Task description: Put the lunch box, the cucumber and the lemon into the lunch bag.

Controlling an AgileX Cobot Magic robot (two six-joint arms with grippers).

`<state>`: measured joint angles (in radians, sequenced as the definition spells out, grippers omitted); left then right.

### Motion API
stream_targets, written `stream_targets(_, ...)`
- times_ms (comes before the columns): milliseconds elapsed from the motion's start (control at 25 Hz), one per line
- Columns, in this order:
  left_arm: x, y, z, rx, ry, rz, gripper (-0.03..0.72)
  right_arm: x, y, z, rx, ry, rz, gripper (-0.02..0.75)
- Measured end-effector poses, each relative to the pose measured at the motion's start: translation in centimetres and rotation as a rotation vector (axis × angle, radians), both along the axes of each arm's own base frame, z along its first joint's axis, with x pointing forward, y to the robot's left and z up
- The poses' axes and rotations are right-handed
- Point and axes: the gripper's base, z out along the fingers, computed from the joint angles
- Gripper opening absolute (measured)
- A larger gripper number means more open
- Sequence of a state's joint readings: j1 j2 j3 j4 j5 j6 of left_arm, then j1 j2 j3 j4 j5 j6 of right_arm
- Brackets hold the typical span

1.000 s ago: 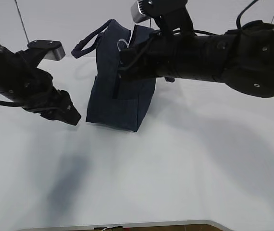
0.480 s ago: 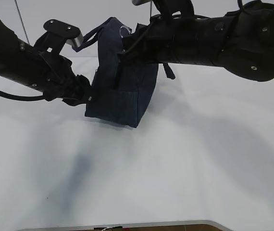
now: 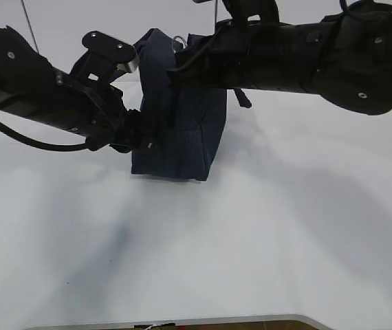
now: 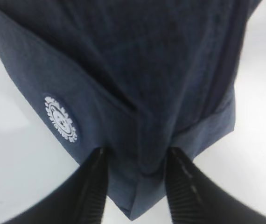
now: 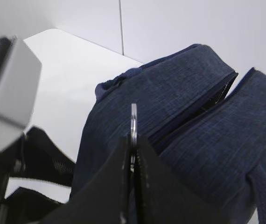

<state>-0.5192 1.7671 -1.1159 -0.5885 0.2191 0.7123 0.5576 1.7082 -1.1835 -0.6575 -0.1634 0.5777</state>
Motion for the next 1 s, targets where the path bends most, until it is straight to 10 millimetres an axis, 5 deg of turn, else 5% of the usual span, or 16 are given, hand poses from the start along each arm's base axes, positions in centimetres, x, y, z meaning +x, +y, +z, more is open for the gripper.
stream_targets(200,0.2,-0.2,-0.7,-0.011,0.02,0.017,0.064,0.2,0.0,0.6,0.001,-0.007,-0.012,0.005)
stream_targets(280,0.2,-0.2,-0.8,-0.011,0.022,0.018,0.017,0.3,0.0,0.9,0.003,-0.012,-0.016,0.005)
stream_targets(720,-0.3,-0.3,-0.8,-0.008,0.067,-0.007,0.003,1.8,0.1,2.5,-0.043,-0.021,-0.083,0.005)
stream_targets(1000,-2.5,1.3,-0.8,0.002,0.057,0.015,0.003,3.4,0.8,3.3,-0.078,-0.017,-0.136,0.005)
